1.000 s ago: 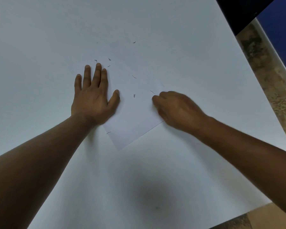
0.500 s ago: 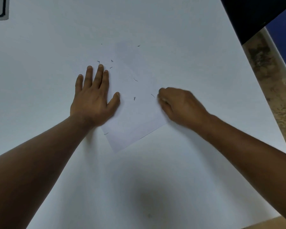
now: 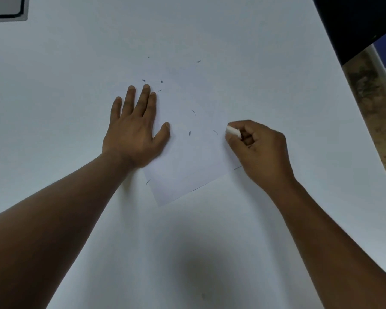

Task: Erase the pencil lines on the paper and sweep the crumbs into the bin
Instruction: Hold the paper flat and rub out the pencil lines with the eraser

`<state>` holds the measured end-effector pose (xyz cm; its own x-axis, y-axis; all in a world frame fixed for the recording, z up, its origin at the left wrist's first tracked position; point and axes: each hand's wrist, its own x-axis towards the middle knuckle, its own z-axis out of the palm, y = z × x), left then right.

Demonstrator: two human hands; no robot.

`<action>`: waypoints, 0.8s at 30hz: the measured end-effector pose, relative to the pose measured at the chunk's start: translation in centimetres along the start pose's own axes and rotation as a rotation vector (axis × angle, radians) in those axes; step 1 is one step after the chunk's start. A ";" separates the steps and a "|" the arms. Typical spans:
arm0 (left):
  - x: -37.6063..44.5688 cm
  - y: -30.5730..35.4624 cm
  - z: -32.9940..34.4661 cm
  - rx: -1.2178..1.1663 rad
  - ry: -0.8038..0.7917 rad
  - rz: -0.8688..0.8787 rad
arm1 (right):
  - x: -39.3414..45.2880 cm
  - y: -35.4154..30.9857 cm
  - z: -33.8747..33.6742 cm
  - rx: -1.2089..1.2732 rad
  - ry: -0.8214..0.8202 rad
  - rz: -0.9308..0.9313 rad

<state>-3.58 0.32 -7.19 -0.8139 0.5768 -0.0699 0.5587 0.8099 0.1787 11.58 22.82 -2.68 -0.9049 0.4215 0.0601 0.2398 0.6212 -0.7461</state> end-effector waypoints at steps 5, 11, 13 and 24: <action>0.0 -0.1 0.0 0.003 -0.005 0.008 | 1.0 1.7 0.4 -0.304 -0.015 -0.198; 0.1 -0.1 0.0 0.002 -0.021 0.012 | 4.9 1.6 -0.2 -0.426 -0.051 -0.356; 0.0 -0.2 0.1 -0.005 -0.011 0.009 | 6.0 1.0 -1.0 -0.376 -0.032 -0.344; 0.2 -0.2 0.0 -0.013 -0.003 0.020 | 5.3 1.9 -1.6 -0.577 -0.312 -0.500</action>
<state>-3.82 0.25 -7.28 -0.8017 0.5936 -0.0695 0.5730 0.7965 0.1933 7.80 27.25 -2.73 -0.9884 -0.1451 0.0447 -0.1514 0.9644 -0.2167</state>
